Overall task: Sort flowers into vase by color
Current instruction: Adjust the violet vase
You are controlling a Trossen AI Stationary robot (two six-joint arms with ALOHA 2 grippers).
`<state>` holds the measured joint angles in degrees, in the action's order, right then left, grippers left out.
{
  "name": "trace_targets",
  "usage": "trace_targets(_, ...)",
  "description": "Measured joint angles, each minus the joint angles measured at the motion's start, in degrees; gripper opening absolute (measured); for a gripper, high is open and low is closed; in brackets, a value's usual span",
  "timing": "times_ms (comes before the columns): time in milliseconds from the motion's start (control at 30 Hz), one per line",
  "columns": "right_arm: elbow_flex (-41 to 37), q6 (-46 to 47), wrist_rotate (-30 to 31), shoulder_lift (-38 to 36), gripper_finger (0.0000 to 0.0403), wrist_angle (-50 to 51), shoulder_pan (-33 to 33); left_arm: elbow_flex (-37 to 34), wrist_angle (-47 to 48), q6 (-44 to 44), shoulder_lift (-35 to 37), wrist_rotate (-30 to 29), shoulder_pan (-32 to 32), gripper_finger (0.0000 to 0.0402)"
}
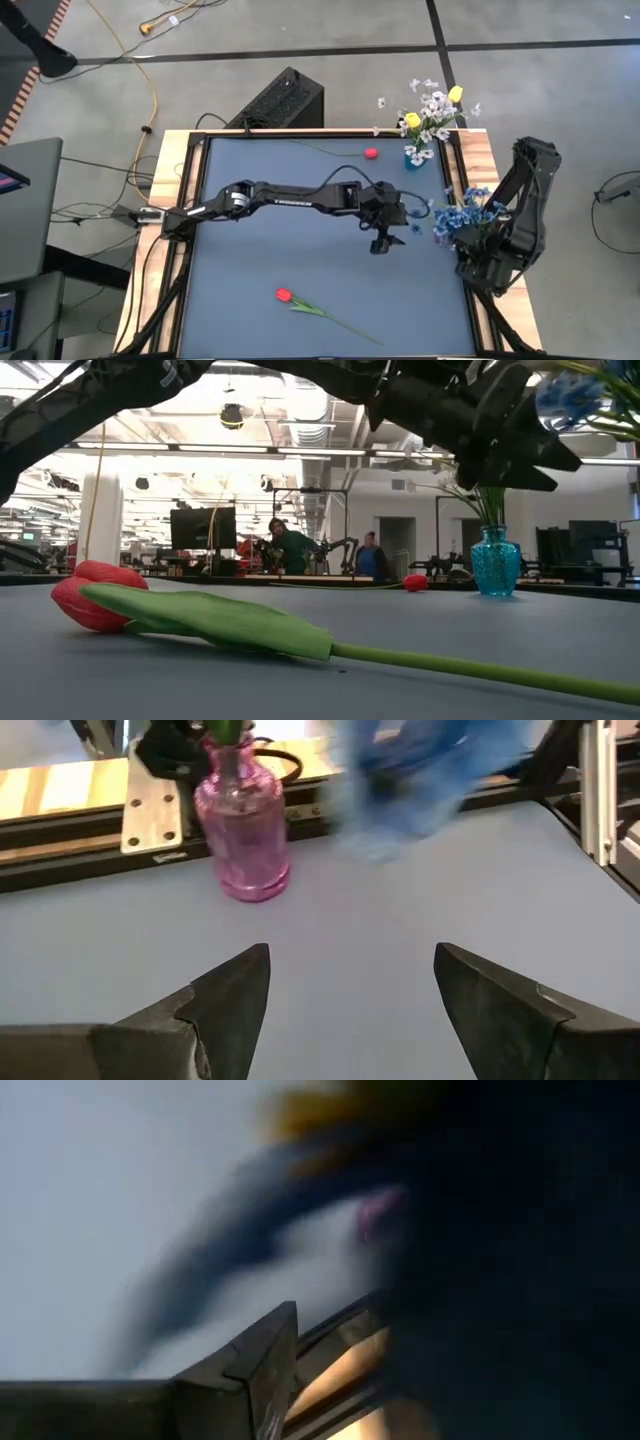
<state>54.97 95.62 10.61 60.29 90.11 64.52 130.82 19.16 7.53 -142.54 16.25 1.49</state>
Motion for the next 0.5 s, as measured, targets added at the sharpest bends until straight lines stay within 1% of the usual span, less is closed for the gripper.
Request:
trace_targets(100, -2.25, -1.25, 0.03, 0.02, 0.0218, -0.04, -0.93, 0.0, -0.24, 0.73, 0.0, -0.15, -0.4, 0.0271)
trace_targets(233, -3.86, -3.22, 2.95, 0.01, 0.0218, -0.1, -2.41, 0.0, -0.28, 1.03, -0.02, -0.46, -0.65, 0.0271)
trace_targets(300, -4.47, -4.4, 3.43, 0.02, 0.0217, -0.09, -3.91, 0.0, -0.86, 1.03, -0.02, -0.48, -0.73, 0.0271)
trace_targets(367, -4.55, -6.06, 2.44, 0.02, 0.0212, -0.09, -5.92, 0.0, -1.05, 1.27, -0.02, -0.46, -0.73, 0.0271)
trace_targets(433, -4.05, -8.51, -0.28, 0.02, 0.0204, -0.09, -8.1, 0.0, -1.01, 1.79, -0.02, -0.46, -0.71, 0.0271)
trace_targets(500, -3.71, -10.91, -1.48, 0.01, 0.0193, -0.09, -10.12, 0.0, -1.06, 2.47, -0.02, -0.44, -0.73, 0.0271)
